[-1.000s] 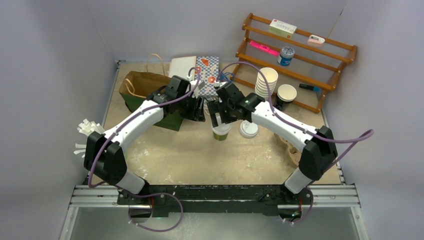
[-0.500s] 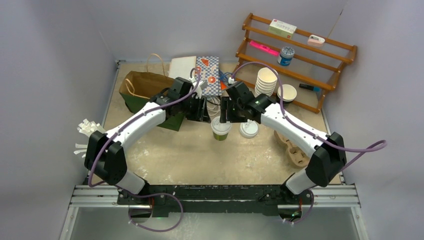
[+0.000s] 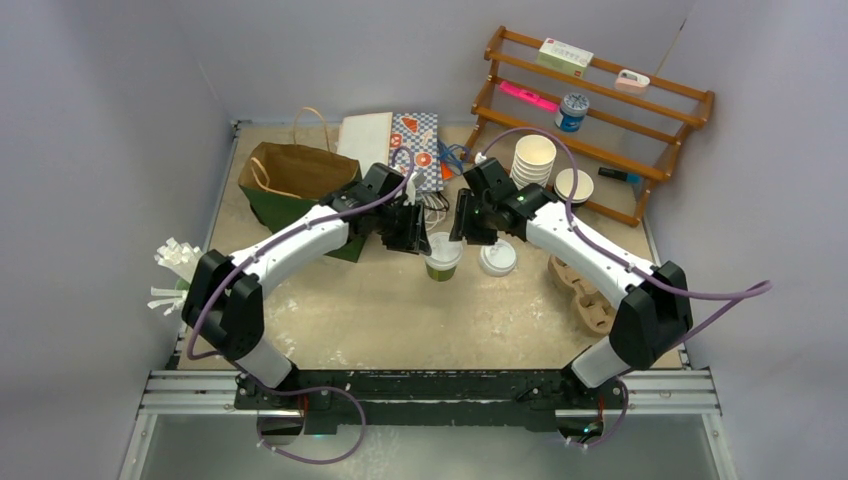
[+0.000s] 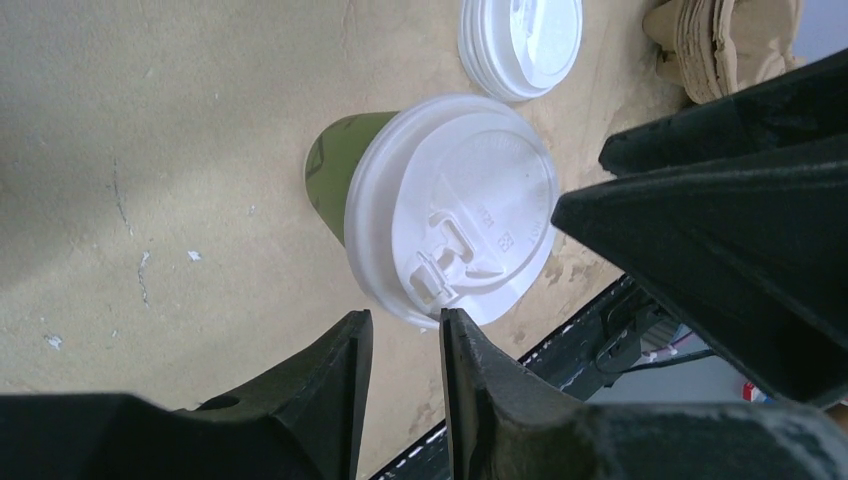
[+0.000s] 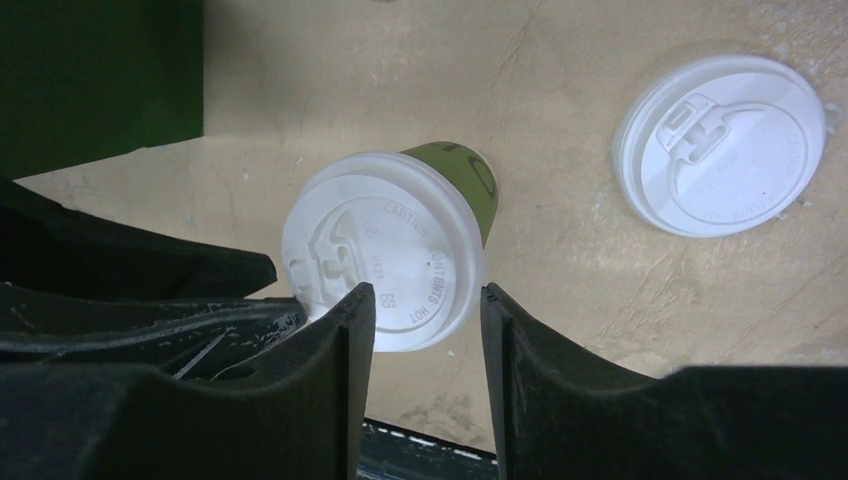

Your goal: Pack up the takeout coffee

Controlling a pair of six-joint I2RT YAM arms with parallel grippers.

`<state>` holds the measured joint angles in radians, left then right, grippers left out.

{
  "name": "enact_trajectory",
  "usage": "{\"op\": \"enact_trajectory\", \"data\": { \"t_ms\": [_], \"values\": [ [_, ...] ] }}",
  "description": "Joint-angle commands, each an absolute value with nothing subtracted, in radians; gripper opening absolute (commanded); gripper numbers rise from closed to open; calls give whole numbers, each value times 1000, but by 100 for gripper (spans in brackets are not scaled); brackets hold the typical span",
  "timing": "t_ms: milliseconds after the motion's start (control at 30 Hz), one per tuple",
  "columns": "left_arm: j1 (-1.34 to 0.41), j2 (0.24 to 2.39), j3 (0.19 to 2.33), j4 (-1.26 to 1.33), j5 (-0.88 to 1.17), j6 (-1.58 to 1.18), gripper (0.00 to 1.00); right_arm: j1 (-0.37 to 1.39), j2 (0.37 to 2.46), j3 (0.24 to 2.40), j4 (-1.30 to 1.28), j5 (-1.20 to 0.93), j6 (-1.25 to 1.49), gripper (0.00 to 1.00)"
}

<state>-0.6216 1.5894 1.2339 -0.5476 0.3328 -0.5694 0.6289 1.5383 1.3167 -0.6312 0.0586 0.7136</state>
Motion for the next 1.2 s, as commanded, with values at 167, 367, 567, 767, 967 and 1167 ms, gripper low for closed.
{"op": "enact_trajectory", "data": {
  "t_ms": [167, 367, 567, 767, 967, 1167],
  "values": [
    [-618, 1604, 1317, -536, 301, -582, 31, 628, 1557, 1301, -641, 21, 763, 40],
    [-616, 1614, 1335, -533, 288, -573, 27, 628, 1562, 1301, -667, 46, 774, 36],
    [-616, 1639, 1360, -532, 291, -556, 27, 628, 1559, 1293, -664, 34, 781, 32],
    [-615, 1656, 1364, -533, 302, -550, 26, 627, 1561, 1289, -660, 24, 782, 31],
    [-615, 1660, 1359, -531, 306, -545, 25, 627, 1563, 1280, -656, 14, 786, 31],
    [-615, 1661, 1350, -531, 313, -546, 23, 627, 1568, 1272, -652, 2, 787, 31]
  ]
}}
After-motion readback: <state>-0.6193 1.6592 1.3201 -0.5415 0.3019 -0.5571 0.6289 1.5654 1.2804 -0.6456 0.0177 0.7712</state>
